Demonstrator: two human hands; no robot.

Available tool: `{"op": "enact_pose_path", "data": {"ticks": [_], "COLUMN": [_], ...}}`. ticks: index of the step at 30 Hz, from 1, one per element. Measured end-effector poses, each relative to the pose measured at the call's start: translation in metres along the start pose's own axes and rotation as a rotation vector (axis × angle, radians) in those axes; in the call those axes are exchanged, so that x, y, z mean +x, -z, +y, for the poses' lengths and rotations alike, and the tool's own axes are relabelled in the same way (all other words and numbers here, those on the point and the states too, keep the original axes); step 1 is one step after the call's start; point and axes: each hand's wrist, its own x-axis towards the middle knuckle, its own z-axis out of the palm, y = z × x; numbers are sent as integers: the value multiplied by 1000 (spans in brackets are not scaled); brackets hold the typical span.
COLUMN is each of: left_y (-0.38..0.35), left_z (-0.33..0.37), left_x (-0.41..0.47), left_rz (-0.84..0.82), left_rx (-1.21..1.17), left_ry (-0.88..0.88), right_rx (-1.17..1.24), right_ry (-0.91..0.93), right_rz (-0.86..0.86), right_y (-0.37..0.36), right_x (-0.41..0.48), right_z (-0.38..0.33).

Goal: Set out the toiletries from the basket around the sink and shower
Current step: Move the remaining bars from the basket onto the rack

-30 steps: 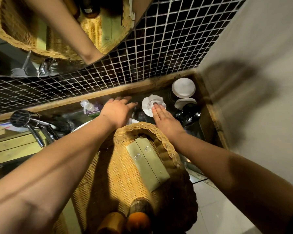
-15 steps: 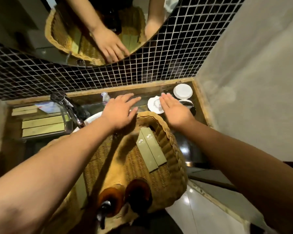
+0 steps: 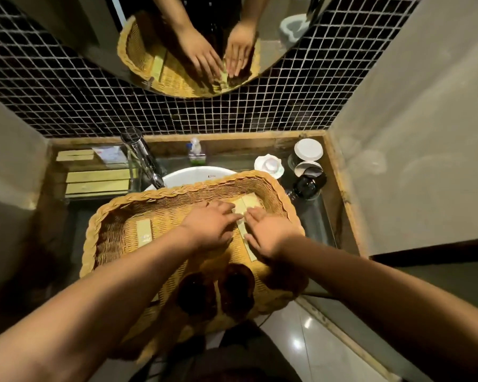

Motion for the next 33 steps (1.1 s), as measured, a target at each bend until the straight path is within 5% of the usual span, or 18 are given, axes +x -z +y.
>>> {"op": "enact_pose_path", "data": {"ticks": [4, 12, 24, 33], "left_y": [-21, -52, -75, -93], "left_z": [-1, -9, -36, -39], "left_x": [-3, -8, -48, -87], "left_rz": [-37, 47, 138, 157], "left_rx": [-31, -34, 21, -55], "left_ry": [14, -2, 141, 269], "right_rx": [59, 173, -12, -23], "right_ry": [-117, -261, 251, 335], "right_rz": [-107, -49, -38, -19], "right_y": [-28, -49, -24, -9], "right_x": [14, 25, 63, 80], "right_z": [-11, -18, -44, -47]}}
